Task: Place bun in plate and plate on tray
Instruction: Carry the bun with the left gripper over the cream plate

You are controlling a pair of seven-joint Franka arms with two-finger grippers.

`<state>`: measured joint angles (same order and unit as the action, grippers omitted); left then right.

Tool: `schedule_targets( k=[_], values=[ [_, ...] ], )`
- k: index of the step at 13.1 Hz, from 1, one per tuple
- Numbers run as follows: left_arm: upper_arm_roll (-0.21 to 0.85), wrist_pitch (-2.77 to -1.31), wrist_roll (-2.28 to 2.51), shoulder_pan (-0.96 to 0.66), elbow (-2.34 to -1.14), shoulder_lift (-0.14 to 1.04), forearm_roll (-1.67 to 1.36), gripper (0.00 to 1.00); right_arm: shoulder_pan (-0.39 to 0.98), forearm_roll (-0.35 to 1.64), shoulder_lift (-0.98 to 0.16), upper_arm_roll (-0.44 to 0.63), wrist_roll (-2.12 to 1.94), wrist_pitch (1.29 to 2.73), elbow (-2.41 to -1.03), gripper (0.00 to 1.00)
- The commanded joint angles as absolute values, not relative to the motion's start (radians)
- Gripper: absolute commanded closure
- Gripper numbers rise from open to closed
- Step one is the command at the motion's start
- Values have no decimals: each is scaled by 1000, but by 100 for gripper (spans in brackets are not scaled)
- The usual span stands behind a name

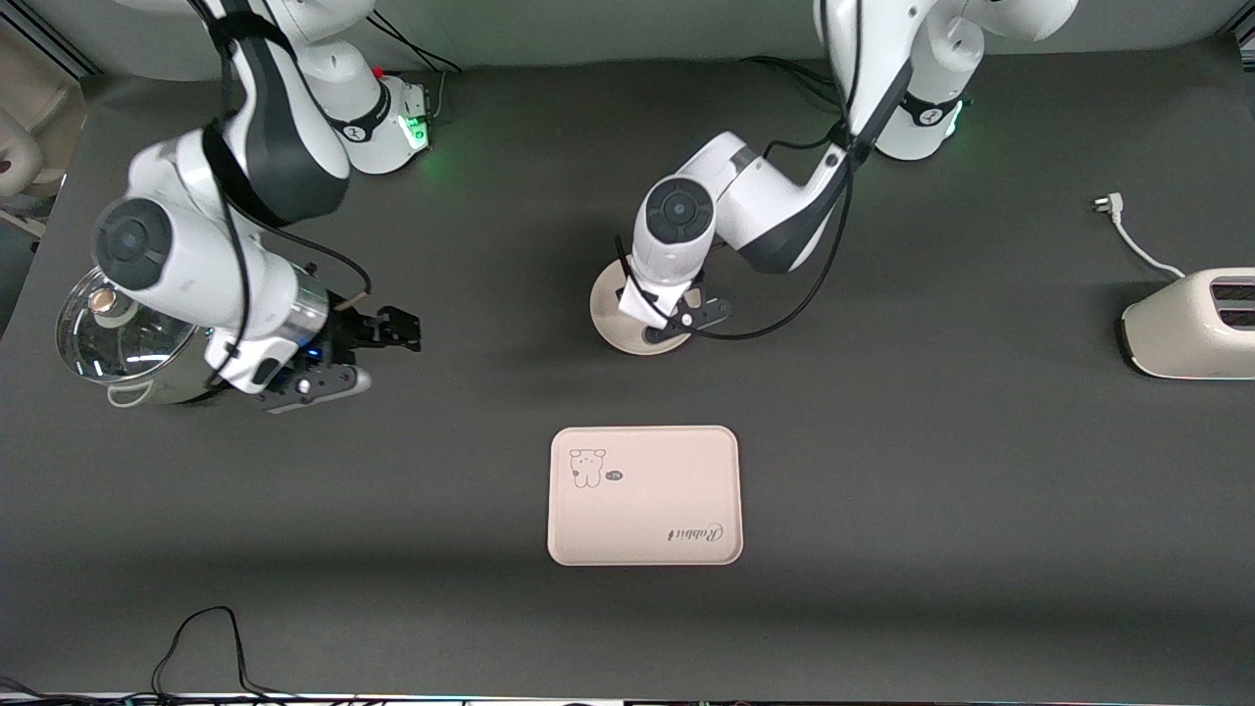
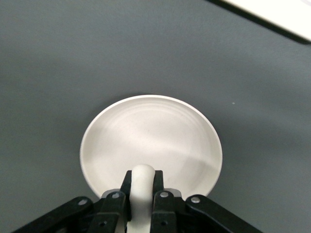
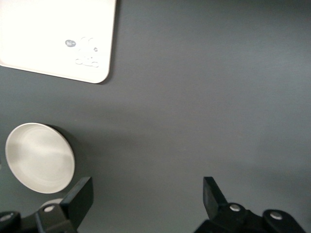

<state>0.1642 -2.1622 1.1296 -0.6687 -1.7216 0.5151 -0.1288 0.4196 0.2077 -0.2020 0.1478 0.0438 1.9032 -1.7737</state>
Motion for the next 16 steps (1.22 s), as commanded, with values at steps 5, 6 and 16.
schedule_targets(
  k=[5, 6, 16],
  values=[
    [155, -2292, 1239, -721, -1746, 601, -77, 35, 455, 244, -224, 158, 29, 1905, -1770, 0],
    [155, -2290, 1270, -722, -1747, 601, -66, 15, 456, 244, -232, 158, 28, 1905, -1770, 0],
    [155, -2276, 1276, -727, -1749, 601, -58, 0, 502, 245, -299, 156, 29, 1947, -1767, 0]
  ],
)
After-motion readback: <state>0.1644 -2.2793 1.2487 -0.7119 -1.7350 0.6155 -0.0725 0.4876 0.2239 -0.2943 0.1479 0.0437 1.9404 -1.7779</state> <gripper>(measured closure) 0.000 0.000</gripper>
